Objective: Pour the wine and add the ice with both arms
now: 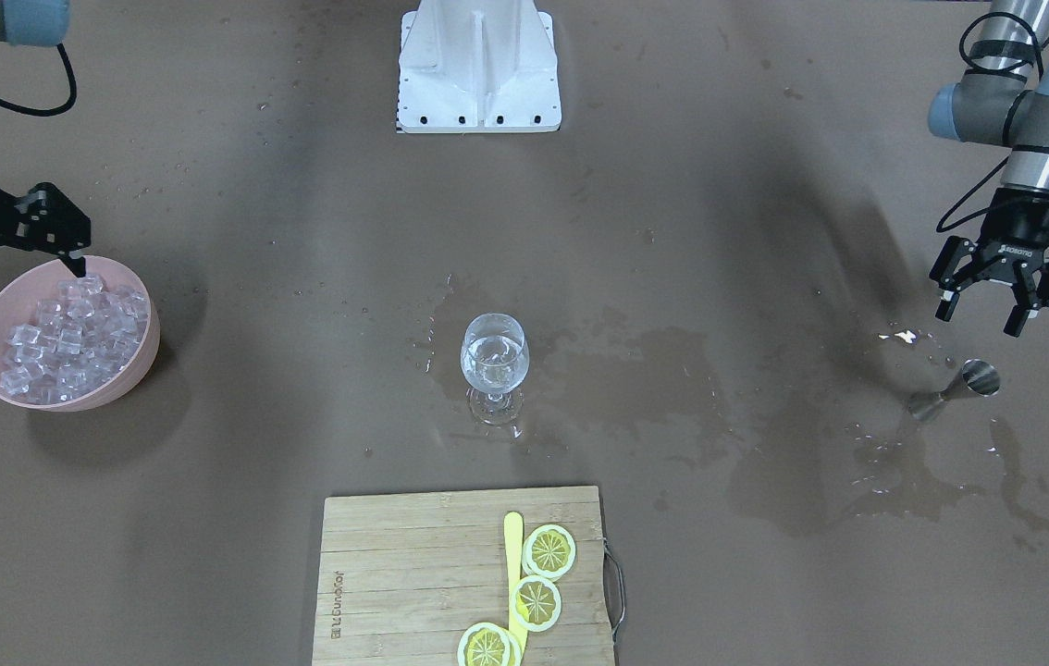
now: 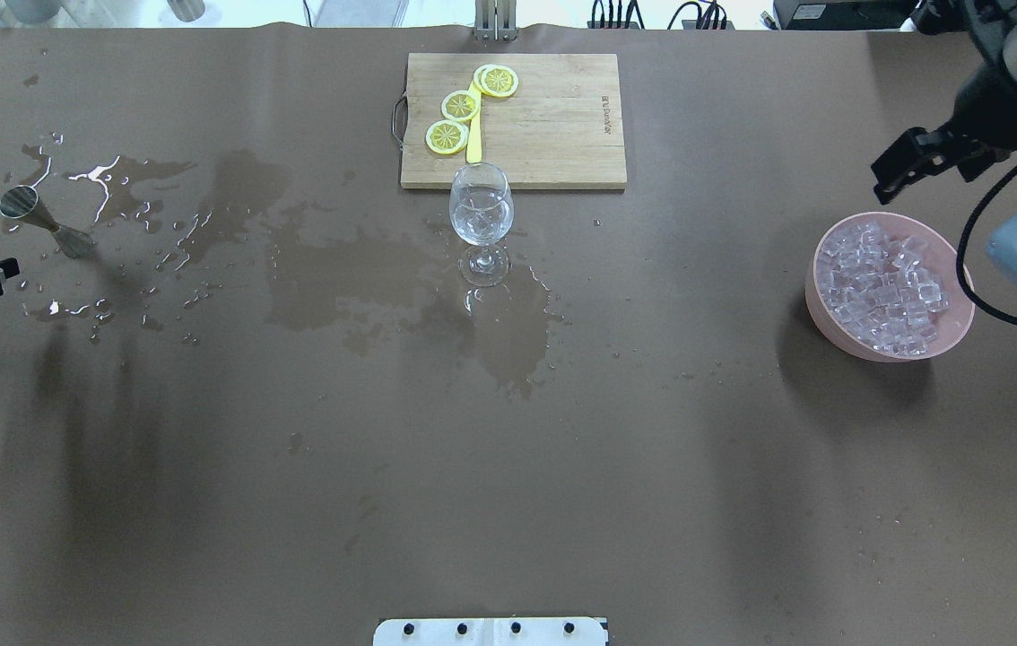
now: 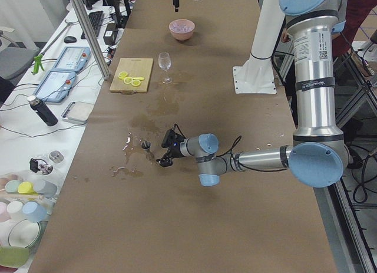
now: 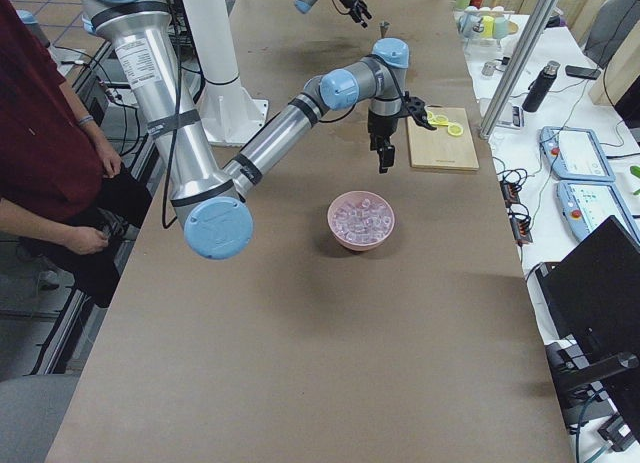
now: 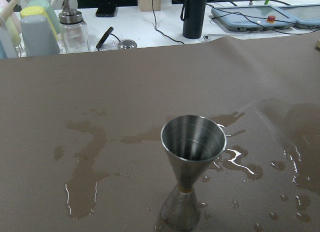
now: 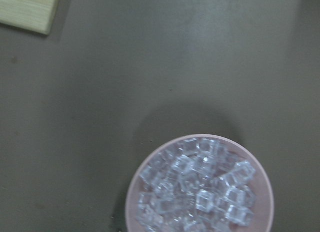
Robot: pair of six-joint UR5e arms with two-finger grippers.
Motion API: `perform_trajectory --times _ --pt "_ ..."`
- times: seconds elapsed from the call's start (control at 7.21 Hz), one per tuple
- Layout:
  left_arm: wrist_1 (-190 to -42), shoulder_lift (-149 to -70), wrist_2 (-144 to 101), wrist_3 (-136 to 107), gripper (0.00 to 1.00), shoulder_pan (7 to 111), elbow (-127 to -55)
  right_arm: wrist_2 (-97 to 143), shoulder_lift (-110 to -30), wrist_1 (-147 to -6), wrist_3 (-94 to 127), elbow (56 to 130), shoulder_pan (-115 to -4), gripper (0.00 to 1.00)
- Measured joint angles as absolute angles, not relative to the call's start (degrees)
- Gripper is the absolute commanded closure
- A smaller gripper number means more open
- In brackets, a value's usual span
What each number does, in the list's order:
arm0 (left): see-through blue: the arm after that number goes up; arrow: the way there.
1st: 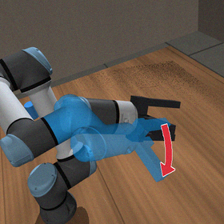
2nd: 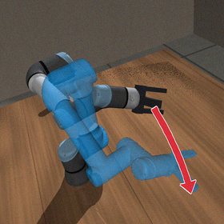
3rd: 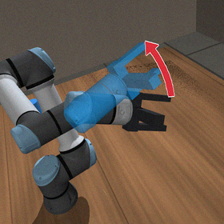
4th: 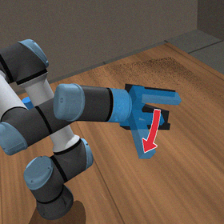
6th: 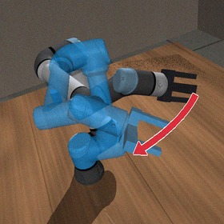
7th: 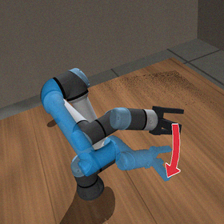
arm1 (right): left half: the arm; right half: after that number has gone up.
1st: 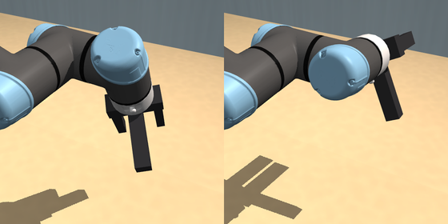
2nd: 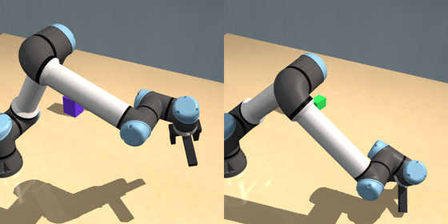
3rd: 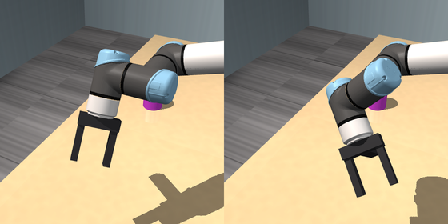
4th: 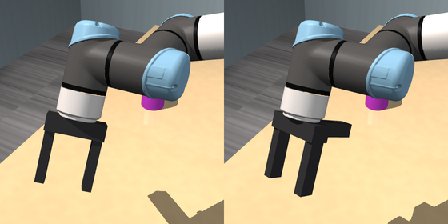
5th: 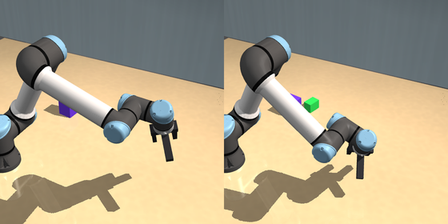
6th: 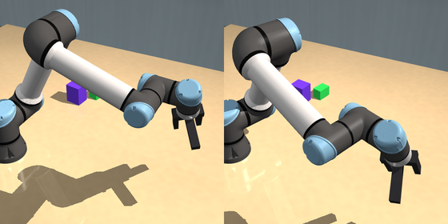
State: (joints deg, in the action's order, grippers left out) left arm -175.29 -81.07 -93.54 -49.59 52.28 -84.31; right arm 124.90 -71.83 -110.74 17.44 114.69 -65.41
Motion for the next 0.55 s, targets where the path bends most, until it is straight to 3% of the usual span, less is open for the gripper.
perform_trajectory --times 0.28,0.55 --pt "-157.21 -82.40 -107.51 -48.98 0.01 62.84 -93.91 129.62 -74.43 -110.66 5.65 108.25 -74.54 0.00" --pt "-144.27 -86.57 -116.24 -45.43 0.01 69.82 -97.01 131.91 -74.36 -110.49 -3.09 98.26 -82.34 0.00"
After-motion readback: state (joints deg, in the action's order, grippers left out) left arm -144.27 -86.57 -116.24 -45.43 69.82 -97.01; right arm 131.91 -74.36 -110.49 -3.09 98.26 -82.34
